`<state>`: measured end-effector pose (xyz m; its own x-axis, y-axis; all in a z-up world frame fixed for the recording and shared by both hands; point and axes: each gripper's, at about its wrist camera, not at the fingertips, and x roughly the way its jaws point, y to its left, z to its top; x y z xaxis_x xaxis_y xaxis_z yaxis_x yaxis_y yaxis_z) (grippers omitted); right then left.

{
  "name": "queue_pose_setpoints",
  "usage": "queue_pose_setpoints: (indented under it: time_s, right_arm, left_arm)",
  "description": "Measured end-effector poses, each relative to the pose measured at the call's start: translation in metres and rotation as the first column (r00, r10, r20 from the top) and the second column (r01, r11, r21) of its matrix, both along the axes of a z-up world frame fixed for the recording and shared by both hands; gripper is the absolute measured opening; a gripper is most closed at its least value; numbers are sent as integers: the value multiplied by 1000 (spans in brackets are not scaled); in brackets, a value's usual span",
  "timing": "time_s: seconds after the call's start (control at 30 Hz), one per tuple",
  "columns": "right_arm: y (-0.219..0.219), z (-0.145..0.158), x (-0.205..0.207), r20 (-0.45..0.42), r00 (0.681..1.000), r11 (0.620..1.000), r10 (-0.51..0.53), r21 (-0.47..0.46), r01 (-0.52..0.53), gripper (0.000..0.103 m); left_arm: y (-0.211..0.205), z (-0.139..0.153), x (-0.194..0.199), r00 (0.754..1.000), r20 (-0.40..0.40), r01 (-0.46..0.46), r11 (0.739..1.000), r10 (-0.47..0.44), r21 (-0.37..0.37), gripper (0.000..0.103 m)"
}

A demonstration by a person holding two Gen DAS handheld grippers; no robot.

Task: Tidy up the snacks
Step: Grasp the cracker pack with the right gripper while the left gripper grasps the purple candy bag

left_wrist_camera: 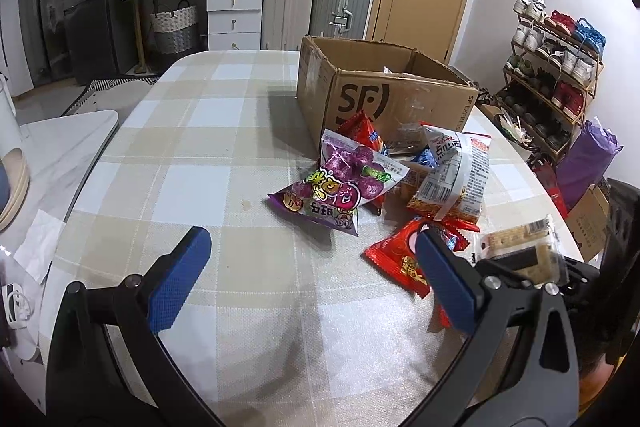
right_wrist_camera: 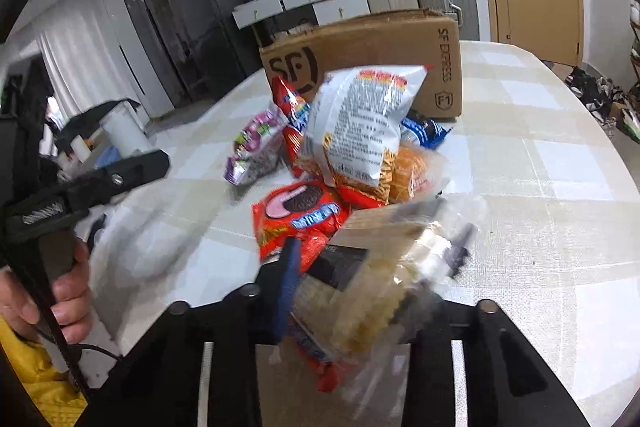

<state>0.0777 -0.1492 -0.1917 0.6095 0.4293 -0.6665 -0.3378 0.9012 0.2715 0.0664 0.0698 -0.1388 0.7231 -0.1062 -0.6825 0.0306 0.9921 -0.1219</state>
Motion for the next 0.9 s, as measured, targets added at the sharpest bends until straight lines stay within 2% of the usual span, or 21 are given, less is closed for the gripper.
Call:
queue_pose_setpoints:
  time_s: [0.3,0.4,0.47,0.57,0.77,0.9]
  right_arm:
    - [-8,12,-6,49,998,994,49,91,-53,16]
    - [-13,14,-3,42,998,990,52,129,-57,15]
    - [-19,14,1,32,998,985,49,164,-53,15]
    - [-28,14,8,16,999,976,46,213,-48,15]
    - [-38,21,23,26,999,966,45,255,-50,15]
    - [-38,19,34,9,998,952,58,301,-58,15]
  left_arm:
    - [3,-3,13,1000,-4,-8,1000,8,10,102]
    - [0,-4,27,1000,-28,14,1000,-13,11,102]
    - [-5,-4,38,999,-50,7,999,-4,52,102]
    - [-11,-4,53,997,-58,48,997,-45,58,102]
    - [-25,-18,87,989,-112,107,986,-93,128,102]
    - [-28,-32,106,979,-160,141,985,-124,97,102]
